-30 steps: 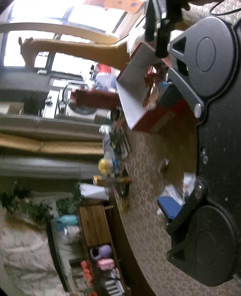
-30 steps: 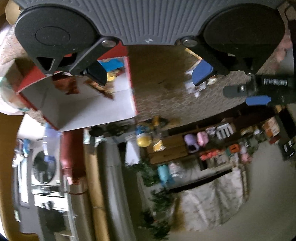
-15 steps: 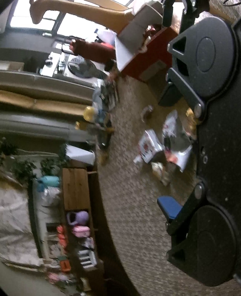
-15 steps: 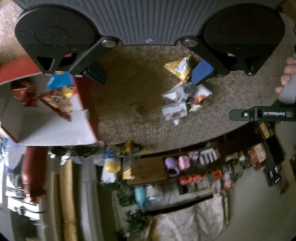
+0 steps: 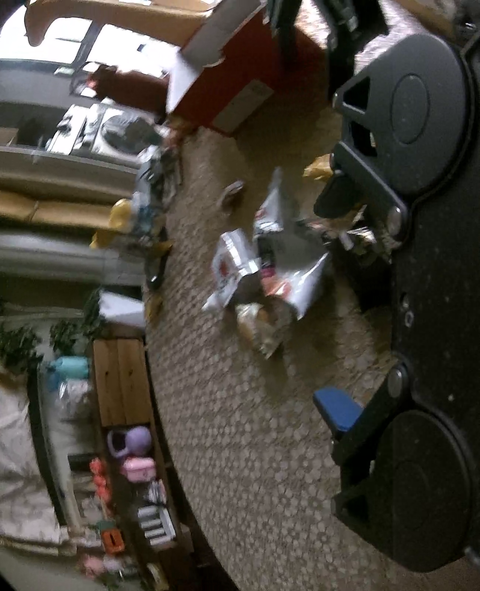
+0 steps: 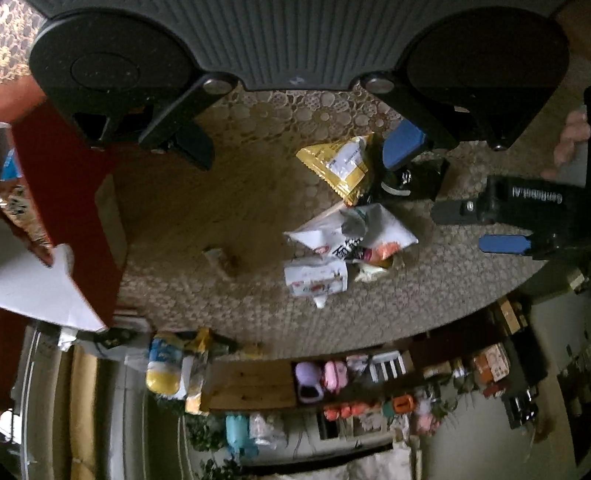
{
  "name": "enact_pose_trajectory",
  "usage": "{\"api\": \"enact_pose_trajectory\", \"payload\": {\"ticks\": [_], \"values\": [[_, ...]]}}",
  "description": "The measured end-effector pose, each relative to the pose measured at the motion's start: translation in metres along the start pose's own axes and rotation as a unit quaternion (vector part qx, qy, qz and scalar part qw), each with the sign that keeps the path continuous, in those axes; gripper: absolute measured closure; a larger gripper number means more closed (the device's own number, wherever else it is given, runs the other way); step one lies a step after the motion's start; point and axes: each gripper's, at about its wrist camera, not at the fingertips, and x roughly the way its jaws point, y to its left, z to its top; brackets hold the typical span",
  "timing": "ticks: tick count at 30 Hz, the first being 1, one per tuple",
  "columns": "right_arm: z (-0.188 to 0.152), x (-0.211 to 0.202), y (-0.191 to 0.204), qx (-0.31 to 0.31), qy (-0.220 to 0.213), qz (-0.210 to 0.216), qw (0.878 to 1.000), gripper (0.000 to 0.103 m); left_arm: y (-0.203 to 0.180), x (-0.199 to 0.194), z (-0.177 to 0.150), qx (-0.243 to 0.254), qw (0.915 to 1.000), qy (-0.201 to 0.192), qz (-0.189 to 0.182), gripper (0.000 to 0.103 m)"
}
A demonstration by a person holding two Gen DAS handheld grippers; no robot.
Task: Organize snacks
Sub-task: 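Grasp the black foil bag with the left tool while the right tool grasps the yellow-white chip bag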
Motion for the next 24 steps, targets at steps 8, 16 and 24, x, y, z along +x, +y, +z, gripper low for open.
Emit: {"api": "enact_pose_trajectory", "payload": {"ticks": [8, 16, 24], "values": [[0.005, 0.025, 0.004, 0.000, 0.019, -0.003, 1.000, 0.013, -0.003, 0.022, -0.014, 0.025, 0.9975, 0.036, -0.056, 0.022], [0.008, 0.043, 0.015, 0.001, 0.038, 0.021, 0.999, 0.031, -0.017, 0.037, -0.019, 0.082, 0.9919, 0.051, -0.082, 0.027], [0.006, 0.057, 0.022, 0.011, 0.049, 0.019, 0.999, 0.047, -0.016, 0.045, -0.019, 0.082, 0.9916, 0.059, -0.081, 0.046]]}}
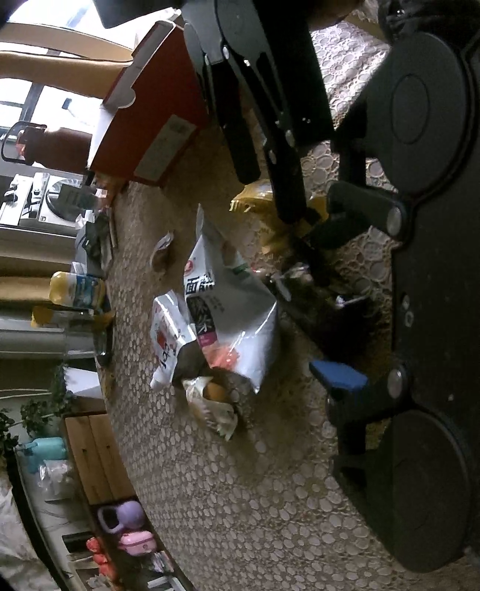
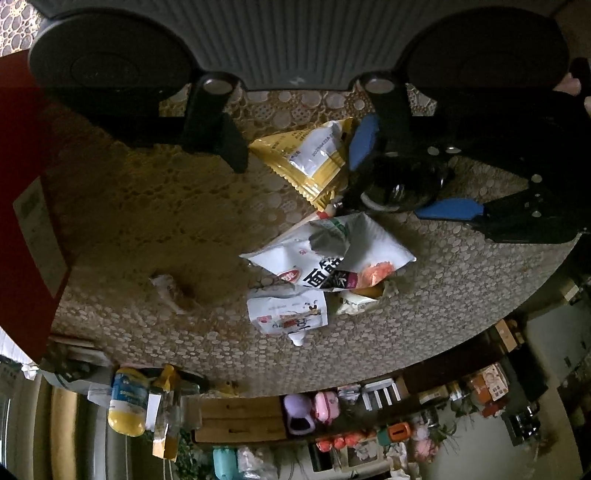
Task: Organize snacks
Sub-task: 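Grasp the black foil bag with the left tool while the right tool grasps the yellow-white chip bag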
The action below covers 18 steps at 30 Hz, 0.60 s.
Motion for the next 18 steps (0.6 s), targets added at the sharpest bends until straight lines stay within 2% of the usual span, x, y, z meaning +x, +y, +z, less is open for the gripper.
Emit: {"api": "enact_pose_trajectory", "payload": {"ticks": [6, 7, 8, 11, 18], "values": [[-0.003, -0.002, 0.000, 0.005, -0.002, -0.001, 1.000, 0.053, 0.000, -0.001, 0.001, -0.009, 1.0000, -0.001, -0.004, 0.050], [-0.003, -0.003, 0.001, 0.005, -0.002, -0.001, 1.000, 0.055, 0.000, -0.002, 0.001, -0.008, 1.0000, -0.001, -0.003, 0.051], [-0.004, -0.004, 0.001, 0.005, -0.002, -0.003, 1.000, 0.061, -0.001, -0.003, 0.000, -0.008, 1.0000, -0.002, -0.003, 0.057], [-0.007, -0.009, 0.001, 0.012, -0.004, -0.007, 1.000, 0.064, -0.004, -0.005, 0.001, -0.012, 0.9999, 0.001, -0.005, 0.059], [-0.015, -0.029, -0.004, 0.031, -0.015, -0.012, 0.999, 0.066, -0.016, -0.018, 0.002, -0.021, 0.9997, -0.004, -0.014, 0.060]]}}
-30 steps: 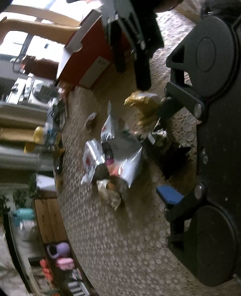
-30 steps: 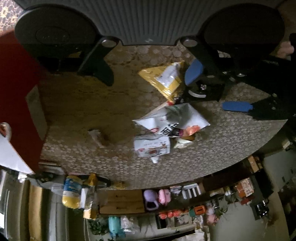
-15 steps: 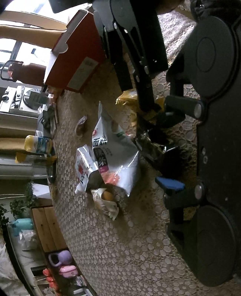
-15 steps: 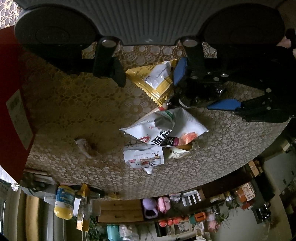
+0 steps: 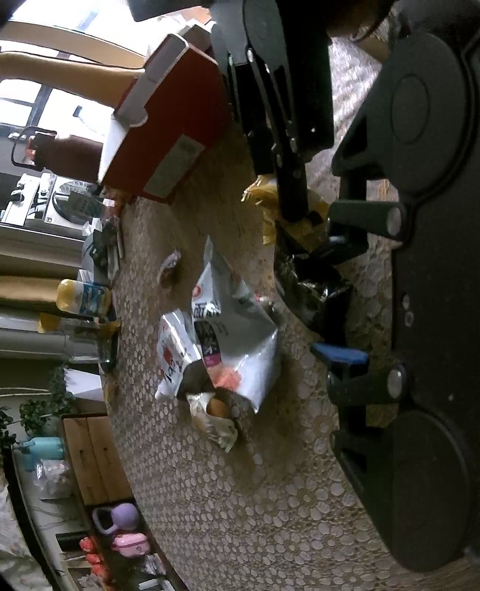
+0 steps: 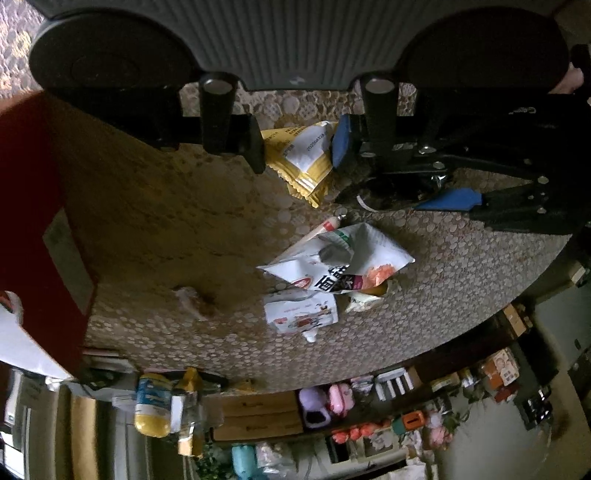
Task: Organize snacks
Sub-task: 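Grasp the black foil bag with the left tool while the right tool grasps the yellow-white chip bag, then carry the black foil bag and yellow-white chip bag over the red box and lower them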
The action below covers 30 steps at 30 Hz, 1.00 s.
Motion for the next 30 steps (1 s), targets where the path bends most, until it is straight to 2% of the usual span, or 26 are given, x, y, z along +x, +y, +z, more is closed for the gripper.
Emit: {"api": "enact_pose_trajectory", "payload": {"ticks": [13, 22, 30], "values": [[-0.002, -0.074, -0.020, 0.023, -0.043, -0.012, 0.999, 0.066, -0.049, -0.043, 0.022, -0.007, 0.9992, -0.032, -0.023, 0.060], [0.000, -0.132, -0.042, 0.032, -0.081, -0.033, 0.996, 0.066, -0.094, -0.065, 0.046, 0.011, 0.9969, -0.066, -0.042, 0.060], [0.005, -0.167, -0.070, 0.046, -0.108, -0.060, 0.991, 0.066, -0.136, -0.070, 0.073, 0.034, 0.9937, -0.091, -0.055, 0.060]]}}
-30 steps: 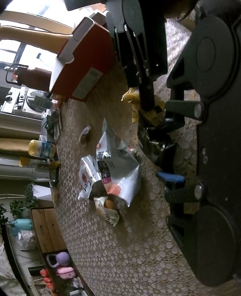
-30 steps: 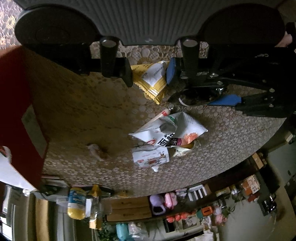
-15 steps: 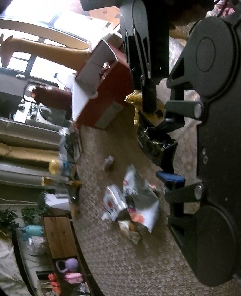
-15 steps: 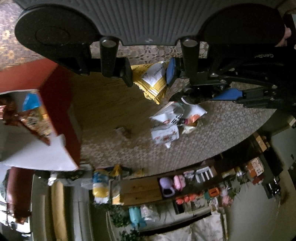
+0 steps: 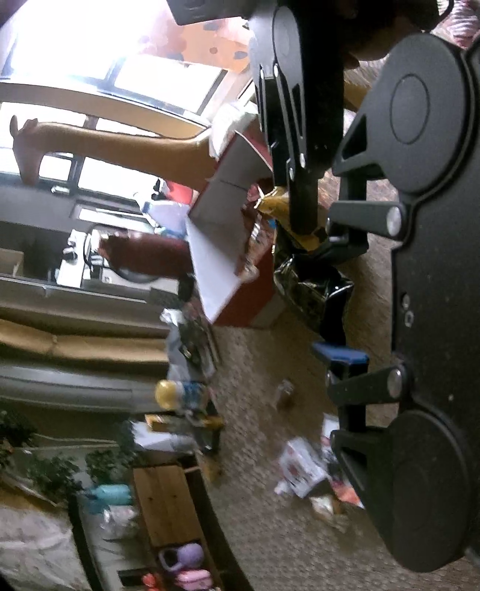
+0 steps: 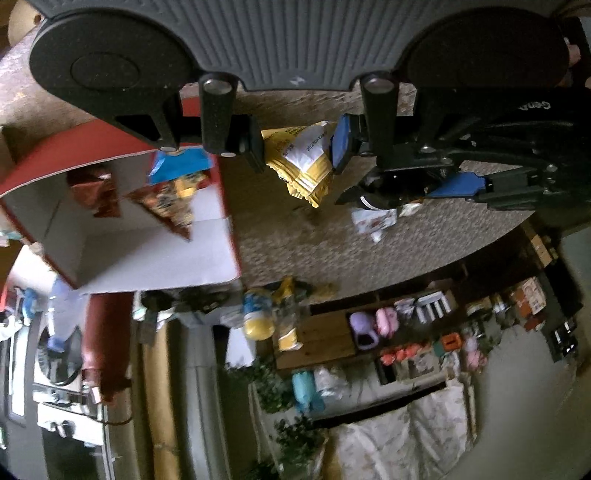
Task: Organize snacks
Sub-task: 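Carry the black foil bag and yellow-white chip bag over the red box and lower them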
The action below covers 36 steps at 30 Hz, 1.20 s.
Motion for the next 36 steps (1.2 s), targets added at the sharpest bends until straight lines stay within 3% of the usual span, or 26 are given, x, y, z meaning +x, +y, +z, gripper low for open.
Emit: {"api": "enact_pose_trajectory", "payload": {"ticks": [19, 36], "values": [[0.032, -0.025, -0.103, 0.039, -0.037, -0.085, 0.995, 0.066, -0.077, 0.059, 0.063, 0.039, 0.9988, -0.022, -0.021, 0.060], [0.045, 0.028, -0.188, 0.103, -0.010, -0.145, 0.984, 0.066, -0.098, 0.149, 0.083, 0.060, 0.9980, 0.020, -0.003, 0.060]]}}
